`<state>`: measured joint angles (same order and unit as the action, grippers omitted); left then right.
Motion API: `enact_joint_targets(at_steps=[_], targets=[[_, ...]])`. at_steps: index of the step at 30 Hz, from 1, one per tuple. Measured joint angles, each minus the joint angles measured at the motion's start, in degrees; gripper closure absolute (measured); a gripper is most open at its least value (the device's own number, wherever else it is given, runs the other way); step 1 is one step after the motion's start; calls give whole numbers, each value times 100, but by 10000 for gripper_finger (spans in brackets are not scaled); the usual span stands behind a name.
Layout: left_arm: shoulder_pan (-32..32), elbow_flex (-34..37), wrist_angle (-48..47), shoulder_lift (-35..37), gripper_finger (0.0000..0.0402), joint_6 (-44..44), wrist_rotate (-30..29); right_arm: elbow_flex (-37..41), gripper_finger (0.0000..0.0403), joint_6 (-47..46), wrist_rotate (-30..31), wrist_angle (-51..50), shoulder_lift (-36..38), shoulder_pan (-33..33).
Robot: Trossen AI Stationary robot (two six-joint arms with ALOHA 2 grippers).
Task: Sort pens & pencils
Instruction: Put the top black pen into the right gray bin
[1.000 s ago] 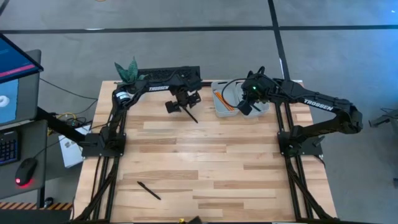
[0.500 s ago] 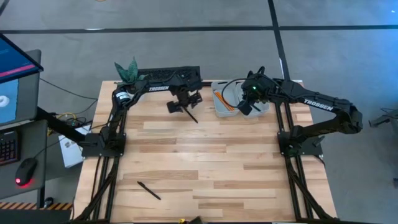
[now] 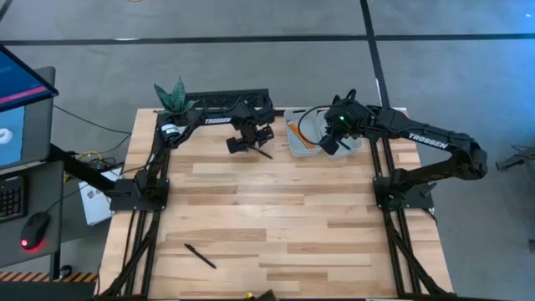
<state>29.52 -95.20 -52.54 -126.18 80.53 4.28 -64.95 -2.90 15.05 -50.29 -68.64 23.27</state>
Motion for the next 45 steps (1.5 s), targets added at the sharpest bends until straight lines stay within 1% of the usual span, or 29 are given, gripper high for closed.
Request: enact_joint_targets(at_steps=[5,28,34,45], targets=[[11,-11,-6,-26,166,-30,53,0,325,39,0,2,0,0],[13,-4,-3,-43,167,-30,85,0,325,44,0,0,0,0],[7,-2,-1,-45,167,-35,-34,0,325,43,0,0,0,0],[9,0,-1,-47,167,-78,-9,0,325,44,0,-3,0,0]])
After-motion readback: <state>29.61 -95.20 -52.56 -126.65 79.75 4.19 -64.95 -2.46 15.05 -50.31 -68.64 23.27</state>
